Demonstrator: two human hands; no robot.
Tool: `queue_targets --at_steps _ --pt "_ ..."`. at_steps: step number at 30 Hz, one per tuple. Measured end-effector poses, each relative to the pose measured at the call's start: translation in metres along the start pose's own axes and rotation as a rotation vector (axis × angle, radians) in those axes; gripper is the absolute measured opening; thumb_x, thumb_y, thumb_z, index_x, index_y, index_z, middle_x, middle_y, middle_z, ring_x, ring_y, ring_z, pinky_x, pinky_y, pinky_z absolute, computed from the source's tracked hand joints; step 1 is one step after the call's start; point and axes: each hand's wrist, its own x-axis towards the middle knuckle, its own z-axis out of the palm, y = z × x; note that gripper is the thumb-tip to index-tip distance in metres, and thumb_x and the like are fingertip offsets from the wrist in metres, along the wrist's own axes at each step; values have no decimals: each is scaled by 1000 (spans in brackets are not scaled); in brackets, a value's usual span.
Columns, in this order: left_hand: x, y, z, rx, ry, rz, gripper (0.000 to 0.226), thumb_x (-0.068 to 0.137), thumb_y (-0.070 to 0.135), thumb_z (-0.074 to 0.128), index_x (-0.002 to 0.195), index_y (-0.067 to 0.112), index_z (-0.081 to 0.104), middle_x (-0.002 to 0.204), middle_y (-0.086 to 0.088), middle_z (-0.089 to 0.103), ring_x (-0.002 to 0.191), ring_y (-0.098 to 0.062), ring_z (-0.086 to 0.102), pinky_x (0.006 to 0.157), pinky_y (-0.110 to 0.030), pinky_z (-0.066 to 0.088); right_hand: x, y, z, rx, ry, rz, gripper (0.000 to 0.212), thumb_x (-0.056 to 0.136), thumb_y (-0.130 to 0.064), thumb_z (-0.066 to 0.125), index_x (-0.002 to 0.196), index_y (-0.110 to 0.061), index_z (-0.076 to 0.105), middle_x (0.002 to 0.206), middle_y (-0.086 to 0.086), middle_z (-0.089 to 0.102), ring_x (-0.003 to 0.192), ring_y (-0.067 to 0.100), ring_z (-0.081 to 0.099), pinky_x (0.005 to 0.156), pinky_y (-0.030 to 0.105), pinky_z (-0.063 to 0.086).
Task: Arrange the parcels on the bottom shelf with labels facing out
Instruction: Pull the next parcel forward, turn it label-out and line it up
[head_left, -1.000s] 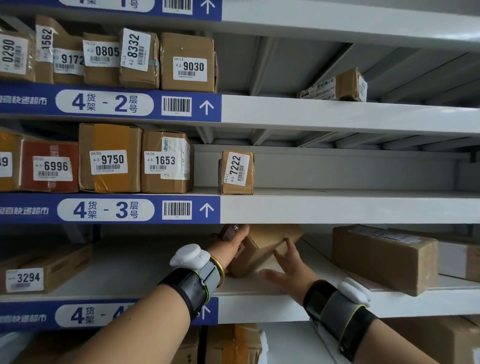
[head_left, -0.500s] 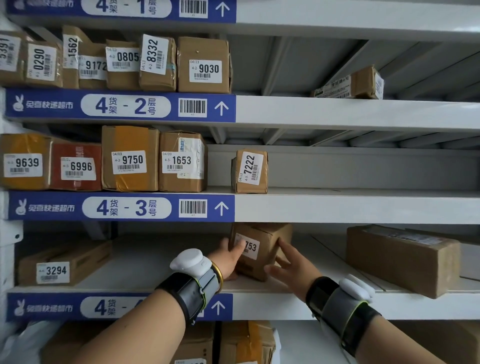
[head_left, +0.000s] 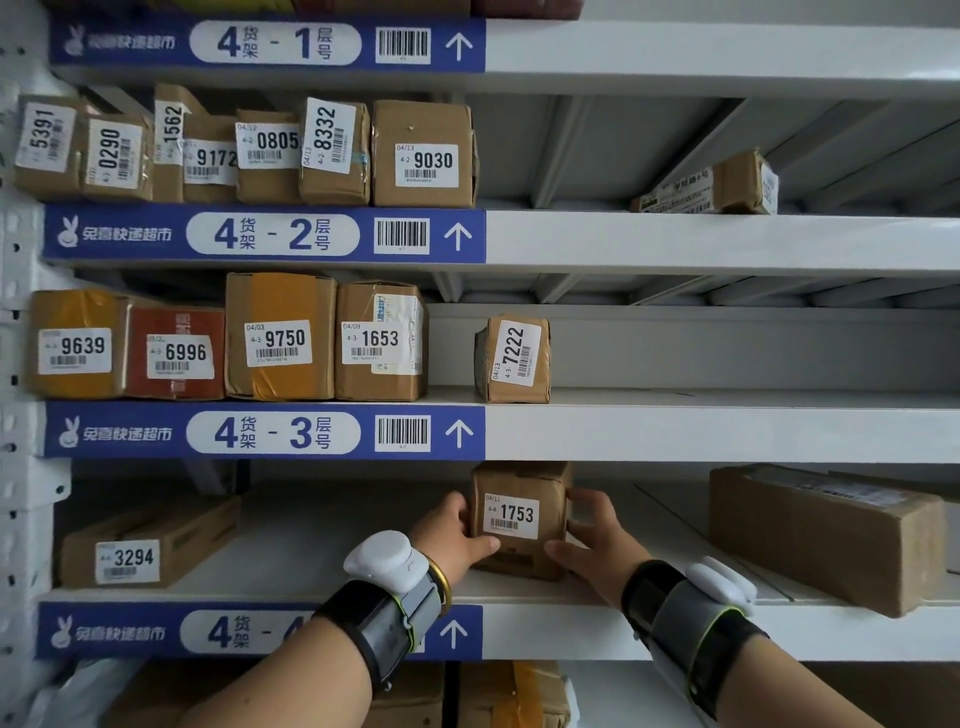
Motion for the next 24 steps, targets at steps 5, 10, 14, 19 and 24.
queue_targets --at_steps 5,10,14,19,24 --pt "-5 -2 -1 37 3 32 49 82 30 63 127 19 47 127 -4 61 112 -20 59 91 -32 47 4 -2 7 -45 11 -6 77 85 -12 58 142 -25 8 137 7 50 110 18 53 81 15 50" --pt "-9 -10 -10 12 16 42 48 83 28 62 129 22 47 127 -4 61 113 -19 59 91 -32 47 4 -9 14 -140 -8 -26 87 86 -11 54 142 -39 -6 138 2 50 110 21 58 81 28 52" --pt "-14 -20 -21 -16 15 44 45 84 26 61 127 19 48 126 -4 61 113 -20 59 88 -29 46 3 -15 25 -139 -27 -60 90 85 -9 54 139 -46 -7 137 3 51 106 16 57 71 22 52" --pt "-23 -38 -43 -28 42 22 47 84 25 61 128 20 48 127 -6 61 115 -20 58 95 -36 47 4 -28 50 -173 -34 -76 92 85 -12 54 136 -51 -12 139 1 49 114 24 56 89 40 53" --pt "-31 -56 -62 -29 80 5 47 82 25 63 127 21 50 126 -7 62 114 -20 58 98 -40 47 7 -41 75 -177 -61 -111 91 85 -12 53 135 -52 -11 138 2 50 113 24 56 87 36 51"
